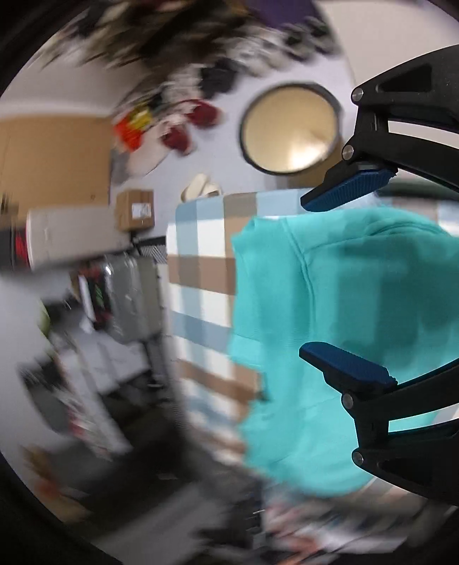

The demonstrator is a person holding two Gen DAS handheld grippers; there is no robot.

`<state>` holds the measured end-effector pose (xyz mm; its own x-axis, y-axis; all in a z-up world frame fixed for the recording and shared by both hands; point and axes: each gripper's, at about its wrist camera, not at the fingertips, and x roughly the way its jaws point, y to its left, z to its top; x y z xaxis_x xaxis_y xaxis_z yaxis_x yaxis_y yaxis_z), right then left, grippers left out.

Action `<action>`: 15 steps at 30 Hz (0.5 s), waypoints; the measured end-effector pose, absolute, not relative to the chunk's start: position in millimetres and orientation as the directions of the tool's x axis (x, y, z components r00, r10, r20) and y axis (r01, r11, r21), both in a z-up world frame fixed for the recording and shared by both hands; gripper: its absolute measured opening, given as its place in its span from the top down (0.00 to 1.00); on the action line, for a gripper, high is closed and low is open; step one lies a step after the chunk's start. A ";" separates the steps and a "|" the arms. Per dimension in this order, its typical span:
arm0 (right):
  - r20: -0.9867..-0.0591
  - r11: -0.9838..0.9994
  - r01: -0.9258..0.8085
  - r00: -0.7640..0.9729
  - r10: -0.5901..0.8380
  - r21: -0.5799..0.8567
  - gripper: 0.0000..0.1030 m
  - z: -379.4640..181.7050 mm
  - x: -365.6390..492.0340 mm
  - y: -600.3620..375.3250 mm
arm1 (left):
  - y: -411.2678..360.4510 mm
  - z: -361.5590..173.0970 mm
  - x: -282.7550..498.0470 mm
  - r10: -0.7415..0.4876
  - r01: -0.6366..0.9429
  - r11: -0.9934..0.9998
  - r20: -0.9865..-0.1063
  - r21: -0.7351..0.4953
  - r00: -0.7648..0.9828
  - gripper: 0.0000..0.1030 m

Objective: Fold large clothes

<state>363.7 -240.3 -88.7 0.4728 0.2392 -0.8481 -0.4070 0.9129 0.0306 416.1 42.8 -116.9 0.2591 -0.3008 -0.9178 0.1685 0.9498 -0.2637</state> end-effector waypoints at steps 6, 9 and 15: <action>-0.891 0.926 -0.343 0.352 0.286 0.161 0.27 -134.3 389.9 -252.2 | -24.8 -149.7 417.4 -0.364 0.370 0.883 -0.919 -0.289 0.151 0.21; -0.892 0.935 -0.302 0.346 0.291 0.188 0.27 -144.9 400.9 -269.0 | -38.8 -165.8 418.2 -0.259 0.458 0.874 -0.954 -0.166 0.148 0.22; -0.873 0.927 -0.278 0.349 0.341 0.251 0.40 -157.1 412.8 -275.5 | -30.0 -179.9 414.8 -0.290 0.490 0.852 -0.946 -0.185 0.146 0.64</action>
<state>412.8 -275.5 -157.1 0.3494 0.3408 -0.8728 -0.2778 0.9273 0.2509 414.8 -30.0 -179.9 0.1456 -0.2895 -0.9460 0.4903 0.8517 -0.1852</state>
